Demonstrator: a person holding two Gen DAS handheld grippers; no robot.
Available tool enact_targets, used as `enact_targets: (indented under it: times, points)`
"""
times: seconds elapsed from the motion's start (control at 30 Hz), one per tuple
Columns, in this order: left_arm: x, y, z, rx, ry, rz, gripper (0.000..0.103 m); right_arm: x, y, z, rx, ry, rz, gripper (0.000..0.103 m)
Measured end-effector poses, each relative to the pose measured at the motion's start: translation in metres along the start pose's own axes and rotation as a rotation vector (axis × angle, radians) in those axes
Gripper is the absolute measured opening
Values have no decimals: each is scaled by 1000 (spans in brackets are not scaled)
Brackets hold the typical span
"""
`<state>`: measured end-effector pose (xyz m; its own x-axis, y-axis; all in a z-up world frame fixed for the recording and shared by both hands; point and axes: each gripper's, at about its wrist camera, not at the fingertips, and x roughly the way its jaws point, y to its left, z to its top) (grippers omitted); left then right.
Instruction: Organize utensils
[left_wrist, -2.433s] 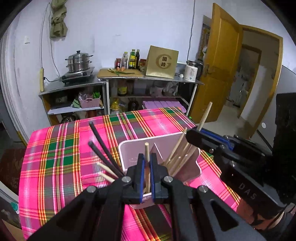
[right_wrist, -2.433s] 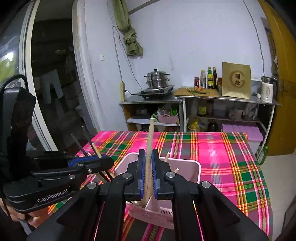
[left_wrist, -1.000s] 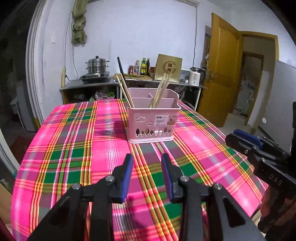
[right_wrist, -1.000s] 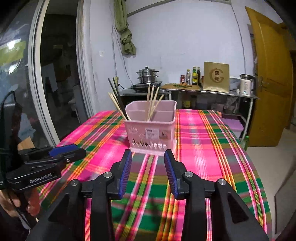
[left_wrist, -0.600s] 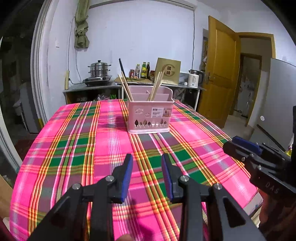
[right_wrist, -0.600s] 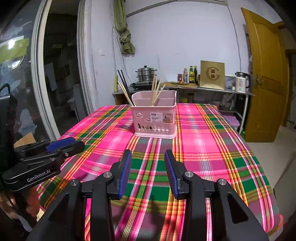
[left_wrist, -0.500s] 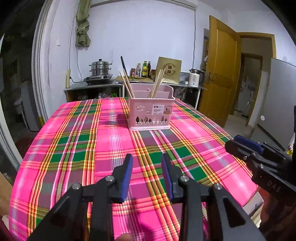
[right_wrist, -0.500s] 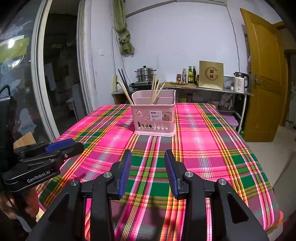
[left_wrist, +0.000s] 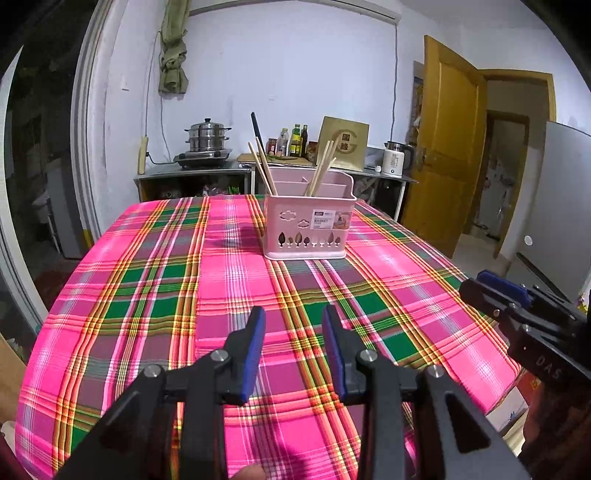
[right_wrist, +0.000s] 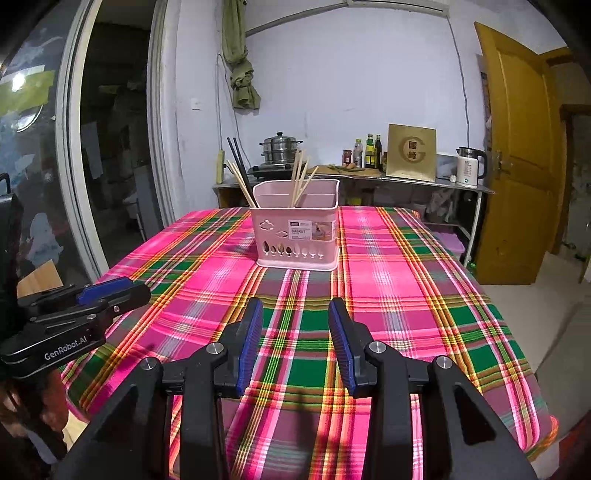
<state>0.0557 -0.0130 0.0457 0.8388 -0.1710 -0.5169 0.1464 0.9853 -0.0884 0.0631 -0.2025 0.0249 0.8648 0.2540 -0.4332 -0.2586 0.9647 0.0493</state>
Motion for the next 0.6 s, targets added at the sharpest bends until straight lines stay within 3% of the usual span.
enact_targets:
  times: [0.6]
  points:
    - [1, -2, -2, 7, 8, -2, 33, 1, 1, -3, -8, -3, -2, 38]
